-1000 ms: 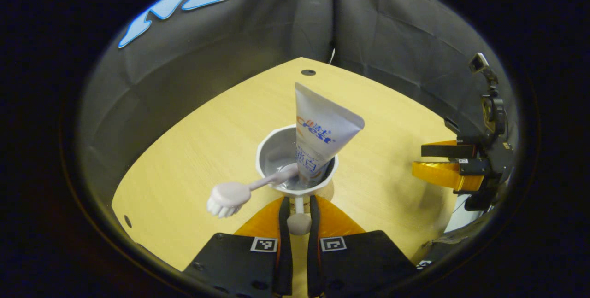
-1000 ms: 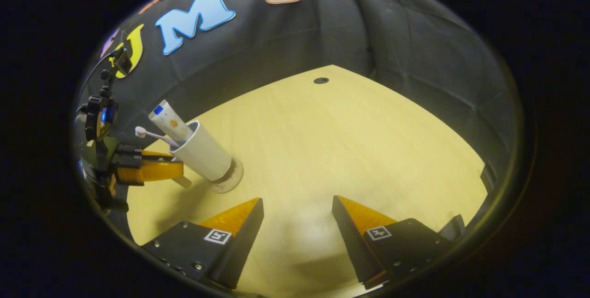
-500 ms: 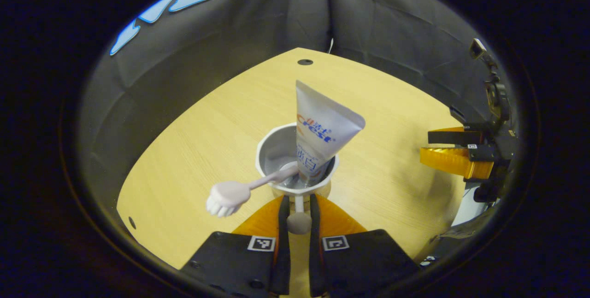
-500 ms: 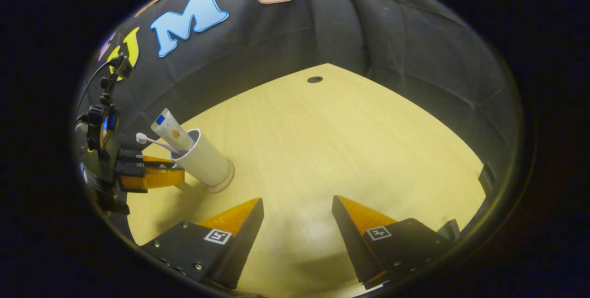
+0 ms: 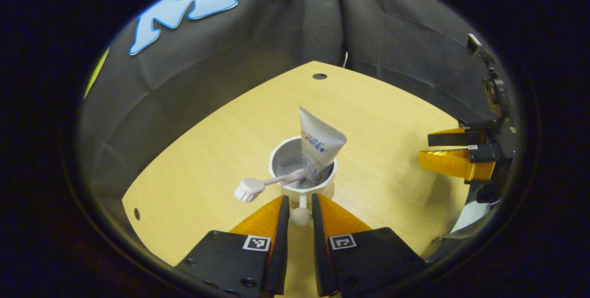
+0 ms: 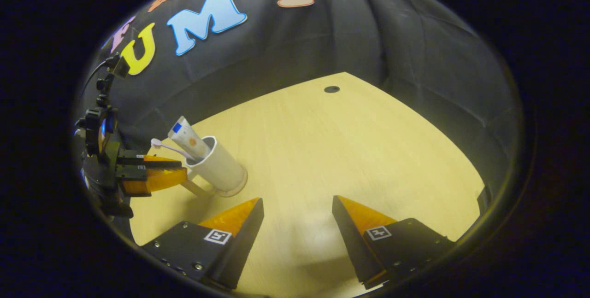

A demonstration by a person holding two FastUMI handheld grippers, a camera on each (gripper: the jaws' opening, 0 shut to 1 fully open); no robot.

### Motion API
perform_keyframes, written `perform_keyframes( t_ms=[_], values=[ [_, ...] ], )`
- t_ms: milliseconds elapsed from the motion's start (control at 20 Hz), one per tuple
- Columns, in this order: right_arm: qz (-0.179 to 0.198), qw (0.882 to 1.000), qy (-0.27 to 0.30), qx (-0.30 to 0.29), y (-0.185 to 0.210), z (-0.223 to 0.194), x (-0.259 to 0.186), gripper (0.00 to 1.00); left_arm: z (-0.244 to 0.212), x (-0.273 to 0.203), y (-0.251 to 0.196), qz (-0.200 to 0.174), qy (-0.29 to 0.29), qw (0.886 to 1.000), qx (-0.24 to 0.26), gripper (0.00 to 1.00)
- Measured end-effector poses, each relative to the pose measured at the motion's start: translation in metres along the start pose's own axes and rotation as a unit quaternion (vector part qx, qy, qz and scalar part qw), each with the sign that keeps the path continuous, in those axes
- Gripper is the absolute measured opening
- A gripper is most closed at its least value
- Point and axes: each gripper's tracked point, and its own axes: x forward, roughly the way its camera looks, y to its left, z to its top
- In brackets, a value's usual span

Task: Put the toothbrush and toothpaste on the desktop into the cup, then pick up the cup and place it on the coaster on the desktop.

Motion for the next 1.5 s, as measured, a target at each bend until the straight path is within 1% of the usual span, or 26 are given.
perform_keyframes(
  t_ms=[100, 150, 300, 450, 550, 600, 700, 750, 800, 850, 950, 1000, 1100, 1250, 1350, 1450, 1500],
  values=[
    [0.013, 1.000, -0.011, -0.018, 0.008, 0.013, -0.005, 0.90, -0.005, -0.014, 0.004, 0.019, -0.013, 1.000, -0.021, 0.40],
    [0.019, 0.999, -0.016, -0.031, 0.011, 0.019, -0.008, 0.90, -0.012, -0.021, 0.007, 0.032, -0.019, 0.999, -0.032, 0.32],
    [0.047, 0.997, -0.033, -0.057, 0.029, 0.040, -0.020, 0.90, -0.026, -0.034, 0.019, 0.079, -0.040, 0.993, -0.074, 0.32],
    [0.065, 0.992, -0.058, -0.091, 0.043, 0.060, -0.032, 0.90, -0.021, -0.075, 0.033, 0.136, -0.068, 0.982, -0.114, 0.33],
    [0.077, 0.986, -0.080, -0.121, 0.053, 0.077, -0.043, 0.90, -0.024, -0.098, 0.037, 0.176, -0.097, 0.971, -0.129, 0.33],
    [0.085, 0.984, -0.091, -0.131, 0.058, 0.085, -0.048, 0.90, -0.022, -0.108, 0.034, 0.196, -0.114, 0.964, -0.138, 0.41],
    [0.095, 0.979, -0.111, -0.144, 0.067, 0.101, -0.058, 0.90, -0.016, -0.122, 0.023, 0.234, -0.154, 0.948, -0.154, 0.40],
    [0.098, 0.976, -0.121, -0.149, 0.070, 0.107, -0.063, 0.90, -0.015, -0.123, 0.014, 0.246, -0.174, 0.940, -0.161, 0.34],
    [0.101, 0.974, -0.130, -0.153, 0.073, 0.114, -0.069, 0.90, -0.012, -0.127, 0.006, 0.256, -0.193, 0.932, -0.168, 0.34],
    [0.104, 0.972, -0.138, -0.157, 0.074, 0.119, -0.075, 0.90, -0.007, -0.131, 0.001, 0.264, -0.211, 0.925, -0.173, 0.40],
    [0.115, 0.969, -0.146, -0.163, 0.080, 0.126, -0.086, 0.90, 0.002, -0.145, -0.004, 0.276, -0.240, 0.912, -0.185, 0.40],
    [0.120, 0.967, -0.151, -0.164, 0.085, 0.130, -0.091, 0.90, 0.008, -0.149, -0.008, 0.277, -0.253, 0.908, -0.188, 0.34],
    [0.131, 0.965, -0.159, -0.165, 0.095, 0.135, -0.098, 0.90, 0.012, -0.154, -0.007, 0.279, -0.267, 0.903, -0.186, 0.40],
    [0.138, 0.960, -0.176, -0.169, 0.108, 0.144, -0.104, 0.90, 0.017, -0.159, -0.006, 0.278, -0.277, 0.901, -0.187, 0.67],
    [0.140, 0.959, -0.181, -0.169, 0.114, 0.145, -0.105, 0.89, 0.017, -0.161, -0.006, 0.276, -0.280, 0.899, -0.195, 0.76],
    [0.143, 0.957, -0.184, -0.171, 0.122, 0.146, -0.109, 0.95, 0.018, -0.165, -0.005, 0.279, -0.285, 0.894, -0.203, 0.85],
    [0.143, 0.956, -0.187, -0.175, 0.125, 0.147, -0.112, 0.95, 0.020, -0.169, -0.004, 0.283, -0.291, 0.891, -0.204, 0.89]
  ],
)
